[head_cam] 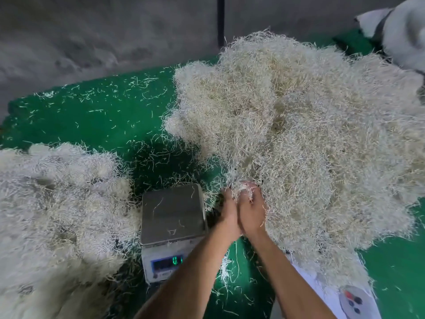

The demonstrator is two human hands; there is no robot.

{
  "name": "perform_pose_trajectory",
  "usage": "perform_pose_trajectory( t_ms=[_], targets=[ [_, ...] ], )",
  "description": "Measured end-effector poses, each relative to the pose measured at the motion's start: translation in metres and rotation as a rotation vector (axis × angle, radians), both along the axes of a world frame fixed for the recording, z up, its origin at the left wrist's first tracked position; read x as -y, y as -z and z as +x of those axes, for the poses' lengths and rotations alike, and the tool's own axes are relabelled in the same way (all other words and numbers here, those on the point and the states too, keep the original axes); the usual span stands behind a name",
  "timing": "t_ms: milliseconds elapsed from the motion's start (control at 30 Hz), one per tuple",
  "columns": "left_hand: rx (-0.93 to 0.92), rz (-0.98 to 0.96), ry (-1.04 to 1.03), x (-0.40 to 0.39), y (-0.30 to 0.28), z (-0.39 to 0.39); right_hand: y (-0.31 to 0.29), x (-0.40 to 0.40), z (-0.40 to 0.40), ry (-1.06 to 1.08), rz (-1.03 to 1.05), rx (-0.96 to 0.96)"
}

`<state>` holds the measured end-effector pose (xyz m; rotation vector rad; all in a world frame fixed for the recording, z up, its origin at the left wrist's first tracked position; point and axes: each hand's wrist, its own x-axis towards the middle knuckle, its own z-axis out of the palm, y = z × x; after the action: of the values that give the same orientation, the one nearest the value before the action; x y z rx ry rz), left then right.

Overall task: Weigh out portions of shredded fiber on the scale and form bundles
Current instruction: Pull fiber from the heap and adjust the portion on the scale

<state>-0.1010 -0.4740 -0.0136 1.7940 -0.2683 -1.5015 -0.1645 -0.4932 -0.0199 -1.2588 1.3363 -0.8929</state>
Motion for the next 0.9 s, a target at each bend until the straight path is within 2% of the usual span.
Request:
perform_pose_trajectory(
  t_ms=[33, 100, 133, 200, 267, 300, 333, 367, 433, 467, 567, 633, 700, 800, 867, 900],
  targets=[
    [-0.218, -0.009, -0.11, -0.008, -0.004, -0.007, -0.005, 0.004, -0.002, 0.025, 0.024, 0.086],
    [-0.283, -0.016, -0.118, -0.014, -0.013, -0.012, -0.011, 0.003, -0.008, -0.028, 0.033, 0.237],
    [-0.106, 0.029, -0.047, -0.017, -0.019, -0.011, -0.012, -0.003, -0.015, -0.08, 0.002, 0.198],
    [0.376, 0.037, 0.091, -0.023, -0.029, 0.005, -0.008, -0.019, -0.03, -0.171, -0.043, 0.005],
    [0.676, -0.09, 0.226, -0.026, -0.055, 0.033, 0.0, -0.032, -0.049, -0.305, 0.0, -0.154],
    [0.756, -0.155, 0.237, -0.025, -0.071, 0.048, 0.006, -0.041, -0.057, -0.4, -0.009, -0.271],
    [0.746, -0.211, 0.224, -0.021, -0.085, 0.062, 0.014, -0.049, -0.064, -0.488, -0.05, -0.418],
    [0.626, -0.298, 0.17, -0.017, -0.106, 0.071, 0.021, -0.057, -0.068, -0.539, -0.111, -0.542],
    [0.35, -0.425, 0.173, -0.008, -0.141, 0.083, 0.026, -0.06, -0.069, -0.493, -0.215, -0.644],
    [0.255, -0.427, 0.162, -0.006, -0.152, 0.083, 0.019, -0.058, -0.064, -0.43, -0.21, -0.638],
    [0.396, -0.344, 0.32, -0.019, -0.156, 0.068, -0.02, -0.04, -0.039, -0.282, -0.078, -0.363],
    [0.381, -0.259, 0.271, -0.033, -0.141, 0.05, -0.049, -0.027, -0.024, -0.278, -0.05, -0.176],
    [0.311, -0.234, 0.091, -0.049, -0.121, 0.032, -0.072, -0.018, -0.014, -0.341, -0.073, -0.076],
    [0.084, -0.369, 0.071, -0.067, -0.102, 0.011, -0.086, -0.022, -0.01, -0.451, -0.132, -0.061],
    [-0.063, -0.327, -0.008, -0.067, -0.1, 0.012, -0.083, -0.03, -0.011, -0.546, -0.266, -0.202],
    [-0.004, -0.308, -0.017, -0.068, -0.093, 0.018, -0.079, -0.032, -0.013, -0.596, -0.304, -0.262]
  ],
)
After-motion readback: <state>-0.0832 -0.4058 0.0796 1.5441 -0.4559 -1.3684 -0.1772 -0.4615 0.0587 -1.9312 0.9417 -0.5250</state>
